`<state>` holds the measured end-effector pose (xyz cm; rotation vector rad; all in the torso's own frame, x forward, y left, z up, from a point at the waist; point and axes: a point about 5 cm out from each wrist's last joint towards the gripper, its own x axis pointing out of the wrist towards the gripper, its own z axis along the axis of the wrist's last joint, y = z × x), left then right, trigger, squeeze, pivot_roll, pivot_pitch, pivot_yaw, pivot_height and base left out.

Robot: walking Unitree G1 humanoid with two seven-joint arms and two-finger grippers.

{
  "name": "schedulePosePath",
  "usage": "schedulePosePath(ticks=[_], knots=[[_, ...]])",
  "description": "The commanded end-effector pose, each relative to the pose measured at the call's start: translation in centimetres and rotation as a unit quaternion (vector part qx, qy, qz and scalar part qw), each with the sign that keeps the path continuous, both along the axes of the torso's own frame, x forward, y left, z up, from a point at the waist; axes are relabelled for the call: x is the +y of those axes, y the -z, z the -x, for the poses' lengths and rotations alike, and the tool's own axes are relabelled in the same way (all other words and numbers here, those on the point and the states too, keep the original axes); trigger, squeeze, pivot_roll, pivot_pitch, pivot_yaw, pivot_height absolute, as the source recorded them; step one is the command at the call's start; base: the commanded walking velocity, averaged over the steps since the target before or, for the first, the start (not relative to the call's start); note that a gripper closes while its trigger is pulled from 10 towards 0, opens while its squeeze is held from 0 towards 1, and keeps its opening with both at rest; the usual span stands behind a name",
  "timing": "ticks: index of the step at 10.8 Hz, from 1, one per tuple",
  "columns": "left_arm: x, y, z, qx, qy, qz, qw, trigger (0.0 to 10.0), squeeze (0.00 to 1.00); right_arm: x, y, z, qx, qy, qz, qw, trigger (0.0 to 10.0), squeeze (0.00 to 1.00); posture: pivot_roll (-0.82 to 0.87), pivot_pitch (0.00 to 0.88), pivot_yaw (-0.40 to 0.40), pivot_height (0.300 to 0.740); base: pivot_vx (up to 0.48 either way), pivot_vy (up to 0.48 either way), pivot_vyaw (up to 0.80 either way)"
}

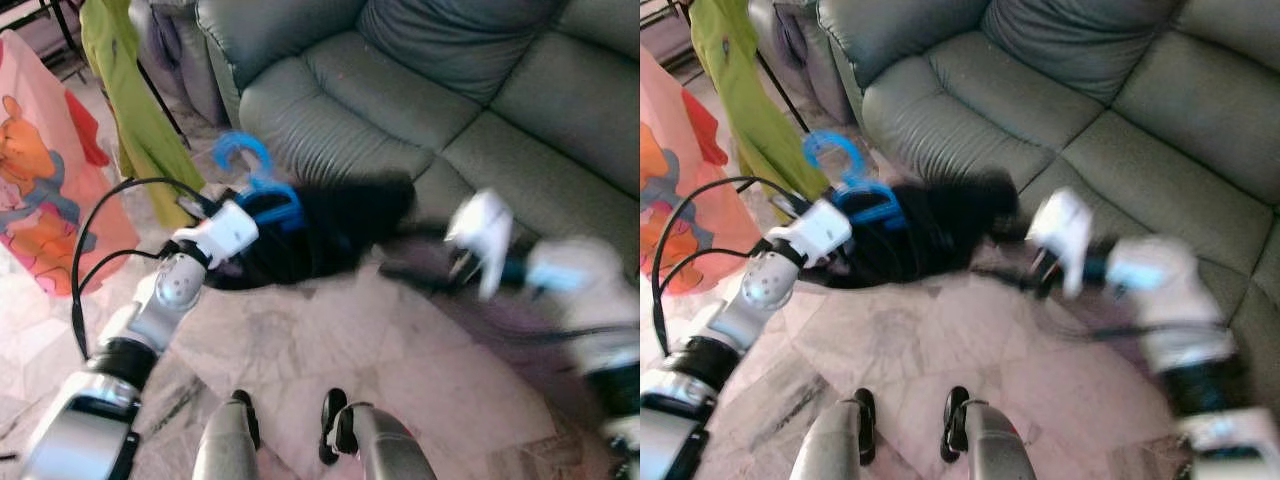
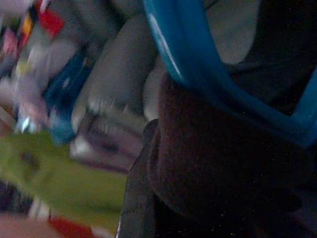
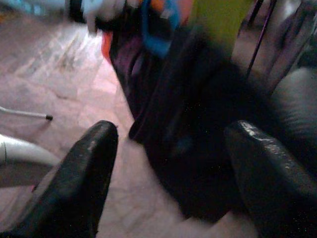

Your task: Hang hanger

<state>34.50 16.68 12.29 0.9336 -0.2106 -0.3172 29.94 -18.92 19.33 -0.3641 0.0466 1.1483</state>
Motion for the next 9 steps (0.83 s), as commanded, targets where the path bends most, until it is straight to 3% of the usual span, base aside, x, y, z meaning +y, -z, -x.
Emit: schedulePosePath(ticks=[1, 2, 5, 6, 7, 8, 9], knots=[[-1.0, -0.8, -0.1, -0.02, 0.039, -0.005, 0.999, 0.0, 0.0, 0.1, -1.3, 0.4, 0.001, -0.029, -0.013, 0.999, 10.0, 1.0, -0.07, 0.199, -0.035, 0.74, 0.0, 0.0, 0.0], [-1.5, -0.6, 0.0, -0.018, 0.056, -0.005, 0.998, 0.0, 0.0, 0.1, -2.0, 0.5, 0.007, -0.045, -0.014, 0.999, 10.0, 1.0, -0.07, 0.198, -0.036, 0.74, 0.0, 0.0, 0.0], [-3.6, -0.7, 0.6, -0.046, 0.112, -0.005, 0.993, 0.0, 0.0, -0.9, -1.1, 0.1, 0.049, -0.048, 0.011, 0.998, 10.0, 1.0, -0.07, 0.198, -0.04, 0.74, 0.0, 0.0, 0.0], [-4.6, -1.0, 1.0, -0.065, 0.144, -0.007, 0.987, 0.0, 0.0, -1.6, -0.3, -0.4, 0.049, -0.037, 0.043, 0.997, 10.0, 1.0, -0.07, 0.199, -0.04, 0.74, 0.0, 0.0, 0.0], [-4.9, -0.9, 1.2, -0.068, 0.153, -0.006, 0.986, 0.0, 0.0, -1.7, -0.1, -0.7, 0.057, -0.03, 0.033, 0.997, 10.0, 1.0, -0.07, 0.198, -0.038, 0.74, 0.0, 0.0, 0.0], [-5.4, -1.0, 1.6, -0.076, 0.171, -0.001, 0.982, 0.0, 0.0, -2.1, 1.0, -0.8, 0.083, -0.034, 0.043, 0.995, 10.0, 0.0, -0.07, 0.199, -0.037, 0.74, 0.0, 0.0, 0.0], [-6.0, -1.3, 1.8, -0.086, 0.185, 0.005, 0.979, 0.0, 0.0, -2.1, 2.0, -1.4, 0.097, -0.032, 0.046, 0.994, 3.9, 0.0, -0.07, 0.199, -0.034, 0.74, 0.0, 0.0, 0.0]])
